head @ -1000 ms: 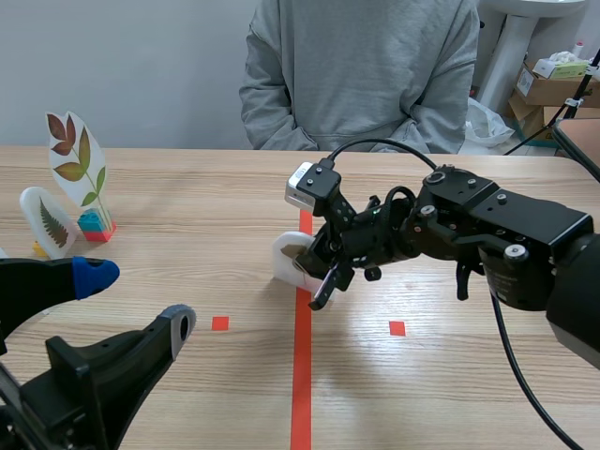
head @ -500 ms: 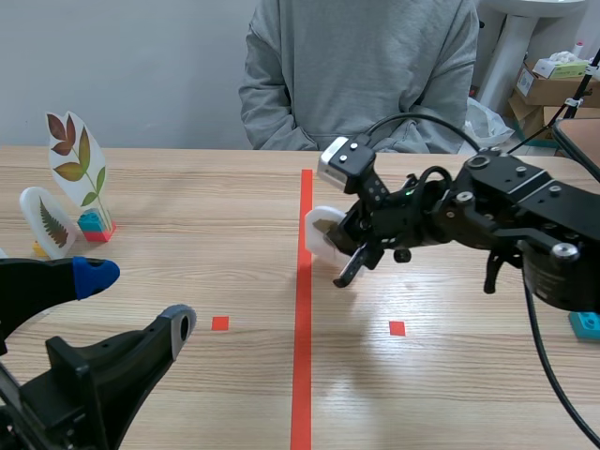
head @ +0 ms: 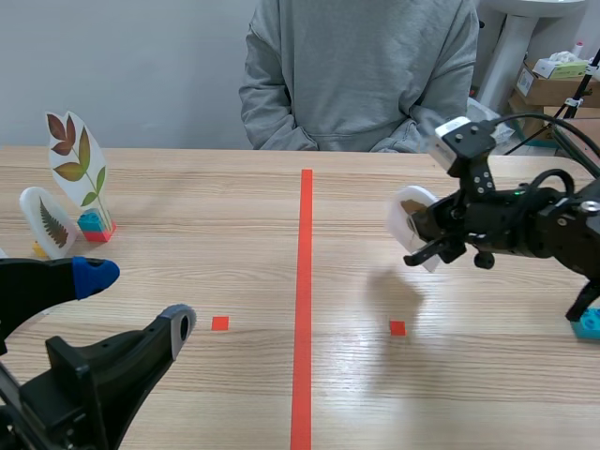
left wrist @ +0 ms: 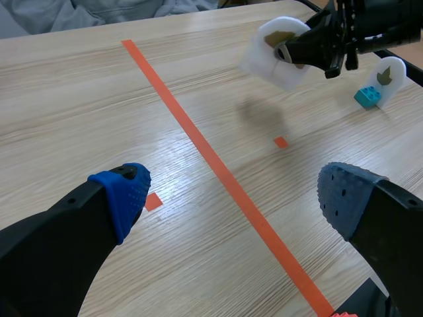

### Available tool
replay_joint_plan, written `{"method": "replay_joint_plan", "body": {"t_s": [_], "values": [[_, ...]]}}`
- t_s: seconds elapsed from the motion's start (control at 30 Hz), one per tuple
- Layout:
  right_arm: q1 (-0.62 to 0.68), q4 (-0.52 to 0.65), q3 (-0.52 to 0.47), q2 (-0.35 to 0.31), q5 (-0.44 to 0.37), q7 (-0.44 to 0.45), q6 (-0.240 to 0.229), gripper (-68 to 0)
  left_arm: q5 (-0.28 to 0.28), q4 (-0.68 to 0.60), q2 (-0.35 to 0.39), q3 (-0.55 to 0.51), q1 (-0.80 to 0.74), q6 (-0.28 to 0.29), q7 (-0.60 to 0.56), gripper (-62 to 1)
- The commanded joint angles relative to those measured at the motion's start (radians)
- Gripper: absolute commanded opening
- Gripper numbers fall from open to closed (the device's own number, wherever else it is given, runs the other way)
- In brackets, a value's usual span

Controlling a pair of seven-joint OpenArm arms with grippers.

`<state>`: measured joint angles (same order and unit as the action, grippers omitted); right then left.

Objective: Do the leaf sorting experiment

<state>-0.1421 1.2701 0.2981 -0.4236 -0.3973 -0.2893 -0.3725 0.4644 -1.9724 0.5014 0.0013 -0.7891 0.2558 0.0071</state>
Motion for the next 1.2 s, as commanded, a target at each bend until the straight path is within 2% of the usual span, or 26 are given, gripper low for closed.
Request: {"method": "replay_joint_plan", "body": {"t_s": [0.0,0.07,0.3,0.5,0.77,1.0,1.17], "values": [[0.011,0.035,-0.036,-0.008,-0.013,0.017,0.011,-65.8,0.004,-0.016,-0.005,-0.002,-0.006,0.002,-0.016,-6.7],[0.047,0.057,-0.088,-0.008,-0.030,0.013,0.039,-65.8,0.004,-0.016,-0.005,-0.002,-0.006,0.002,-0.016,-6.7],[0.167,0.114,-0.249,-0.008,-0.042,-0.006,0.056,-65.8,0.004,-0.016,-0.005,-0.002,-0.006,0.002,-0.016,-6.7],[0.237,0.115,-0.334,-0.008,-0.069,-0.016,0.074,-65.8,0.004,-0.016,-0.005,-0.002,-0.006,0.002,-0.016,-6.7],[0.292,0.114,-0.385,0.000,-0.083,-0.027,0.102,-65.8,0.004,-0.016,-0.005,-0.002,-0.006,0.002,-0.016,-6.7],[0.336,0.114,-0.391,0.003,-0.081,-0.027,0.154,-65.8,0.004,-0.016,-0.005,-0.002,-0.006,0.002,-0.016,-6.7],[0.351,0.114,-0.391,0.019,-0.074,-0.039,0.212,-65.8,0.004,-0.016,-0.005,-0.002,-0.006,0.003,-0.016,-6.7]]}}
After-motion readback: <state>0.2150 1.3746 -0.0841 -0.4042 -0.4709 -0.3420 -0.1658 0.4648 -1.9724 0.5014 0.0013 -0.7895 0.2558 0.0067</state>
